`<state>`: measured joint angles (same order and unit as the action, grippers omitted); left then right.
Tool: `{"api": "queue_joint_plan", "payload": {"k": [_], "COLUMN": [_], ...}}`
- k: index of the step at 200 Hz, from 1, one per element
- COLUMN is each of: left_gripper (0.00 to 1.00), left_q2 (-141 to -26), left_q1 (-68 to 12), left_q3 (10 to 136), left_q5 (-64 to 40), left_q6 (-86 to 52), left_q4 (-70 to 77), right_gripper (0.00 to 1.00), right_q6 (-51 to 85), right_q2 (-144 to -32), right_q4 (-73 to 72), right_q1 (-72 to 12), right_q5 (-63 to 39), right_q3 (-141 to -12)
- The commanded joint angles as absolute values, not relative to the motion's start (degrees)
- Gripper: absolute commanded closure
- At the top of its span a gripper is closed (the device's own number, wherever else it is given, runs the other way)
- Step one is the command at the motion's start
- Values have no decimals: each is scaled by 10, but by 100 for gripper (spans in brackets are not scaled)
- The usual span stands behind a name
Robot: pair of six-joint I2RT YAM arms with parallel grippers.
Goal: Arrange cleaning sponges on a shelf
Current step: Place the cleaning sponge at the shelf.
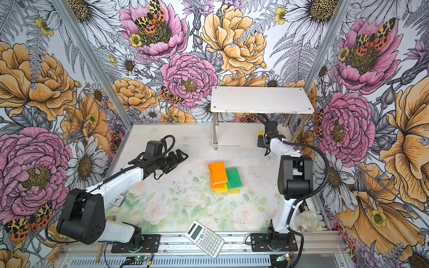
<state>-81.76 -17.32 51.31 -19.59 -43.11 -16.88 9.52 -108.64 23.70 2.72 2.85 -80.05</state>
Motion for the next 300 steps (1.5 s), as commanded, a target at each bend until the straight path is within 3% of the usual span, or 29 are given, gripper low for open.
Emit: {"api": "queue_joint_plan", "payload": {"k": [1, 163, 300], "left_gripper": [1, 1, 1], "left_q2": [-826, -833, -834], "left_q1": [-168, -166, -166], "left_q3": [531, 535, 539], "left_q5": [-207, -209, -212], "left_q6": [-423, -425, -428], "left_q4": [-154, -155, -154], "right_gripper": [53, 52, 33], "right_q6": [94, 73, 74], "right_q2": [-1097, -1129, -1122], "right_q4": [212, 206, 204], "right_q1": [30, 30, 30], "right_q5": [17, -5, -15], "right_q3": [-826, -840, -835]}}
